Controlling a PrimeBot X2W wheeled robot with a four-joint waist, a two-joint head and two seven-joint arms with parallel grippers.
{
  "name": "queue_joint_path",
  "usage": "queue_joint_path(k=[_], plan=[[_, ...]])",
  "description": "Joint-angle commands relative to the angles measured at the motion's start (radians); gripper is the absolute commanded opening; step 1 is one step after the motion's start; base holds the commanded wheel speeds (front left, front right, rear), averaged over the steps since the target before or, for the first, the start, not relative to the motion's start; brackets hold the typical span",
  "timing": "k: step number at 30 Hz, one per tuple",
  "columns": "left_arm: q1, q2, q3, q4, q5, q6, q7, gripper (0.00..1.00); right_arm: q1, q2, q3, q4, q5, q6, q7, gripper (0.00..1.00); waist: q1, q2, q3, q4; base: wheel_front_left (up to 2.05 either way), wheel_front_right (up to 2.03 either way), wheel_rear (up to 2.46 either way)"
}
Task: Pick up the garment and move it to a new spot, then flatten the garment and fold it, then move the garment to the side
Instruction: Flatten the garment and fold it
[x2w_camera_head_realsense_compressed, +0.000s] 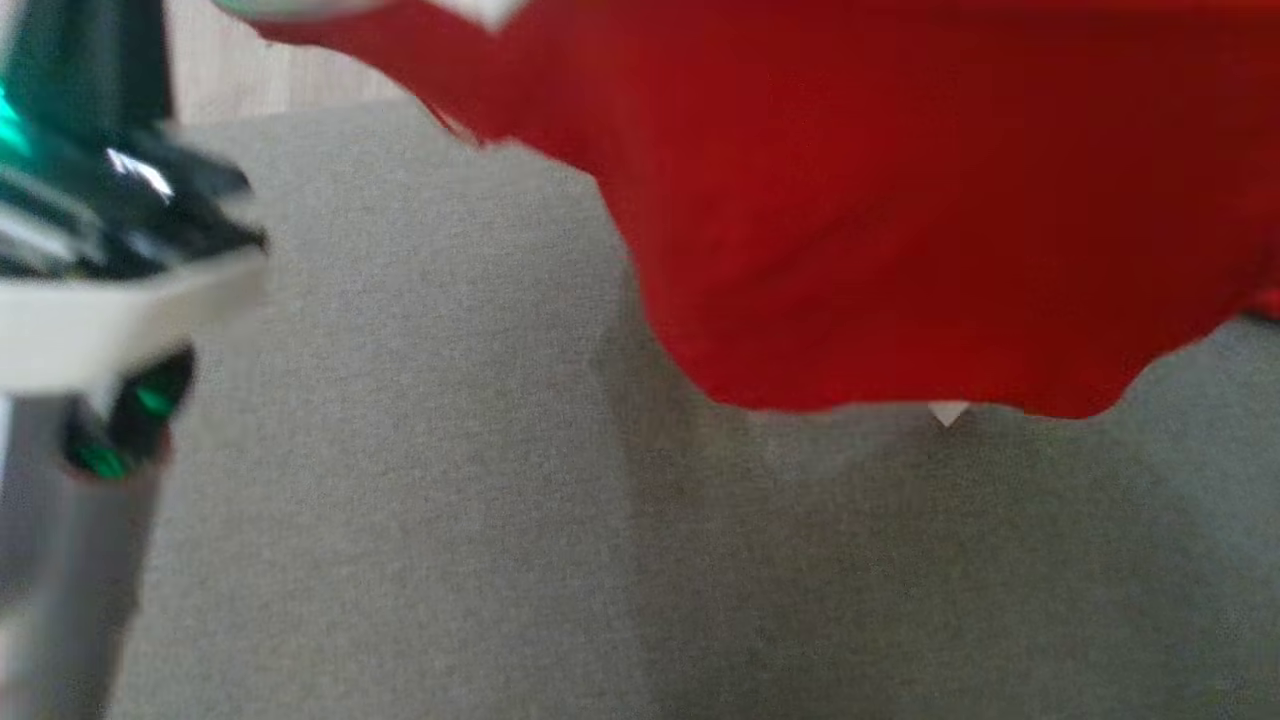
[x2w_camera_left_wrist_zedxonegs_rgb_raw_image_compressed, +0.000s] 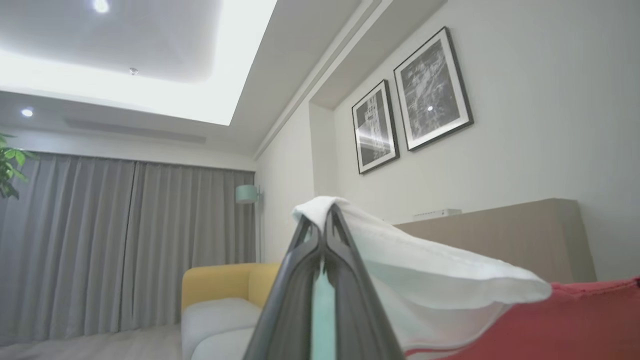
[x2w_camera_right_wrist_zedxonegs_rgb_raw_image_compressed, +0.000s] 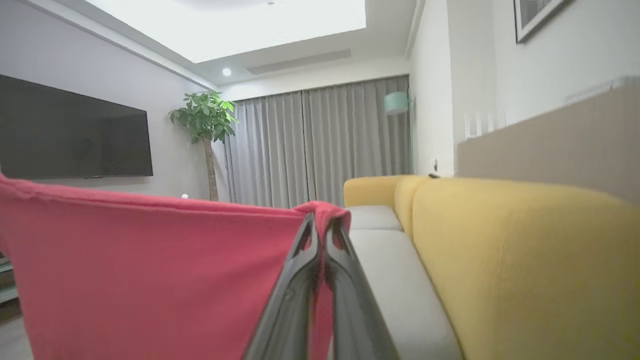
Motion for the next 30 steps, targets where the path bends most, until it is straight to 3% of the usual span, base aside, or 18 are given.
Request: queue_joint_path(k=[1,4,11,18,24,30], plan=[[-0.103,0.047,0.060,-0.044,-0.018,-0.002,0.028,0.00,-0.066,-0.052,-0.018,-0.043,-0.007,0.007,0.032,0.00,0.0000,0.0000,0.008,-0.004,0.00,0.00,0.00],[-0.263,0.074,0.066,0.000,-0.039,0.006,0.140,0.00,-0.236,-0.073,-0.012,-0.010,-0.018,0.007,0.124,0.00,0.0000,0.0000,0.040,-0.014,0.00,0.00,0.00],[-0.515,0.083,0.022,0.259,-0.010,-0.005,0.209,0.00,-0.612,-0.051,0.216,0.223,-0.067,0.007,0.201,0.00,0.0000,0.0000,0.153,0.003,0.00,0.00,0.00],[-0.799,0.047,-0.031,0.525,0.096,-0.014,0.104,0.00,-0.963,0.023,0.322,0.512,-0.137,0.007,0.067,0.00,0.0000,0.0000,0.296,0.028,0.00,0.00,0.00],[-0.988,0.003,-0.051,0.645,0.135,-0.024,-0.036,0.00,-1.141,0.015,0.328,0.639,-0.180,0.007,-0.099,0.00,0.0000,0.0000,0.354,0.056,0.00,0.00,0.00],[-0.922,0.026,-0.089,0.689,0.067,-0.045,-0.126,0.00,-1.128,-0.017,0.412,0.717,-0.180,0.007,-0.168,0.00,0.0000,0.0000,0.385,0.082,0.00,0.00,0.00]])
